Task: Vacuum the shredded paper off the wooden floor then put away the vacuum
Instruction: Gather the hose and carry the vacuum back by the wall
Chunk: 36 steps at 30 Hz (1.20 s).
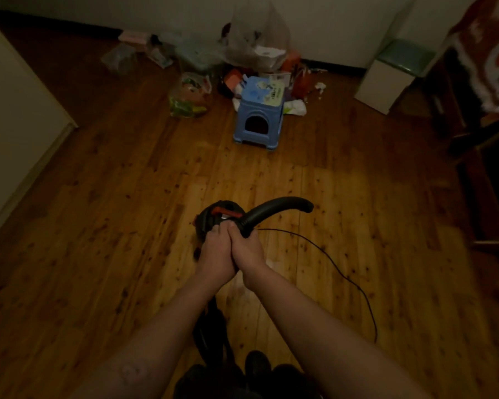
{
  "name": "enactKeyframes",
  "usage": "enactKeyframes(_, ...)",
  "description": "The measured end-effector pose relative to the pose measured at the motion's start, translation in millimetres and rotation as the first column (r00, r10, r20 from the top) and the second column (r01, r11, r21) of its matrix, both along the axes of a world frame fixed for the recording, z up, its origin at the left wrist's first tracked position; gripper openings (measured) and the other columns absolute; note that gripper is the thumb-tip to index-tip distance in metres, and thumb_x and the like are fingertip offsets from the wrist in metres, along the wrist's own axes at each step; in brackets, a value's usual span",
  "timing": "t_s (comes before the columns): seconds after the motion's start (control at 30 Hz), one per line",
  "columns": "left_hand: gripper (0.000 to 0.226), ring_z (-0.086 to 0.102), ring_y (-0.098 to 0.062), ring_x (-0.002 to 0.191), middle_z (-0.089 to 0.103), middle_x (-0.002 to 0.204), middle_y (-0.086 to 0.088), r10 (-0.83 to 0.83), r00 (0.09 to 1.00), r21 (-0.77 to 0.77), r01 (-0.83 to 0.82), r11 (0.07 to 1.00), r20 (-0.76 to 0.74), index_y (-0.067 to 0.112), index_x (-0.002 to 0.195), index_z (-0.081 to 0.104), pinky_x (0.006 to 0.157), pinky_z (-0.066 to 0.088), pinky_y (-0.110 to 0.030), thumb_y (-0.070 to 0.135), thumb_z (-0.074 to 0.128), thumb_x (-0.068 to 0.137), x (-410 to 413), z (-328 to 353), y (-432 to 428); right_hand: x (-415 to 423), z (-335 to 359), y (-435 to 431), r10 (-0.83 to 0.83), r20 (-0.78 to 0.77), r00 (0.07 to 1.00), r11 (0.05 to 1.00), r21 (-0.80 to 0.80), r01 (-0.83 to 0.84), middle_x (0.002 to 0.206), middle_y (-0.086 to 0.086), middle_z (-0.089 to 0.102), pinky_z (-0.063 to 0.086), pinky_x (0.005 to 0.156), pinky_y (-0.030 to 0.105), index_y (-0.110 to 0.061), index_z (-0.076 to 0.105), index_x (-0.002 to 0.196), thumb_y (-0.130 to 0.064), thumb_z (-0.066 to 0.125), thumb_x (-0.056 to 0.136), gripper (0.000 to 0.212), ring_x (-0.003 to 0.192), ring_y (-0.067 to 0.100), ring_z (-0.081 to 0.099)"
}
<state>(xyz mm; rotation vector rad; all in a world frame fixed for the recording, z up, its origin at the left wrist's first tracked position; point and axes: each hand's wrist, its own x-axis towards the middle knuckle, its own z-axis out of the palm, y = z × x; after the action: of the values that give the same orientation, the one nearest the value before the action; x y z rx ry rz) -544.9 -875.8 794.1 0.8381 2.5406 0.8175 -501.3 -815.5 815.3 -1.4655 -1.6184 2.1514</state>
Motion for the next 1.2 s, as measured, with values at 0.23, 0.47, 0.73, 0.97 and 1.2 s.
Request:
enactKeyframes(0.23, 0.076, 0.047, -0.016, 0.116, 0.046, 0.129, -0.002, -0.193, 0.971, 0.120, 0.177, 0.977, 0.138, 0.026, 0.149, 0.023, 0.096, 0.047, -0.037, 0.018, 0.064, 0.086, -44.6, 9.2, 29.3, -43.2, -7.5, 38.9, -0.208, -0.080, 0.975, 0.962, 0.162, 0.218, 0.100, 0.001, 0.068, 0.056, 0.084, 0.034, -0.021, 0.051, 0.118, -0.037, 0.056, 0.096, 0.028, 0.091, 0.014, 0.067)
enactKeyframes(0.47, 0.060, 0.036, -0.019, 0.130, 0.044, 0.141, -0.001, -0.358, 0.931, 0.077, 0.354, 0.932, 0.065, 0.023, 0.148, 0.030, 0.108, 0.036, -0.042, 0.044, 0.050, 0.095, -75.2, -3.8, 46.6, -45.7, -17.4, 85.7, -0.334, -0.016, 0.942, 0.915, 0.235, 0.328, 0.089, 0.004, 0.065, 0.056, 0.068, 0.036, -0.022, 0.052, 0.112, -0.044, 0.052, 0.096, 0.027, 0.075, 0.018, 0.065)
enactKeyframes(0.73, 0.055, 0.036, -0.023, 0.133, 0.043, 0.144, -0.007, -0.352, 0.926, -0.059, 0.362, 0.930, 0.137, 0.018, 0.145, 0.035, 0.110, 0.035, -0.043, 0.040, 0.048, 0.097, -102.4, -27.3, 84.5, -50.1, -31.3, 148.9, -0.256, 0.150, 0.955, 0.928, 0.315, 0.199, 0.094, 0.009, 0.061, 0.057, 0.054, 0.037, -0.021, 0.047, 0.103, -0.029, 0.074, 0.078, 0.037, 0.073, 0.031, 0.067)
enactKeyframes(0.97, 0.053, 0.042, -0.023, 0.129, 0.047, 0.140, -0.006, -0.234, 0.959, -0.223, 0.266, 0.938, 0.158, 0.017, 0.142, 0.037, 0.105, 0.042, -0.045, 0.035, 0.054, 0.095, -127.5, -49.2, 111.0, -57.8, -64.6, 195.1, -0.155, 0.249, 0.956, 0.972, 0.211, 0.102, 0.092, 0.004, 0.057, 0.060, 0.061, 0.040, -0.018, 0.043, 0.115, -0.015, 0.073, 0.077, 0.048, 0.077, 0.027, 0.067)
enactKeyframes(1.2, 0.055, 0.044, -0.023, 0.127, 0.048, 0.138, -0.005, -0.175, 0.970, -0.340, 0.225, 0.913, 0.170, 0.016, 0.142, 0.039, 0.104, 0.043, -0.043, 0.035, 0.056, 0.093, -146.0, -75.4, 155.6, -68.4, -105.1, 232.2, -0.085, 0.268, 0.960, 0.990, 0.130, 0.052, 0.091, 0.000, 0.054, 0.051, 0.061, 0.030, -0.013, 0.043, 0.117, -0.009, 0.074, 0.076, 0.051, 0.084, 0.022, 0.062)
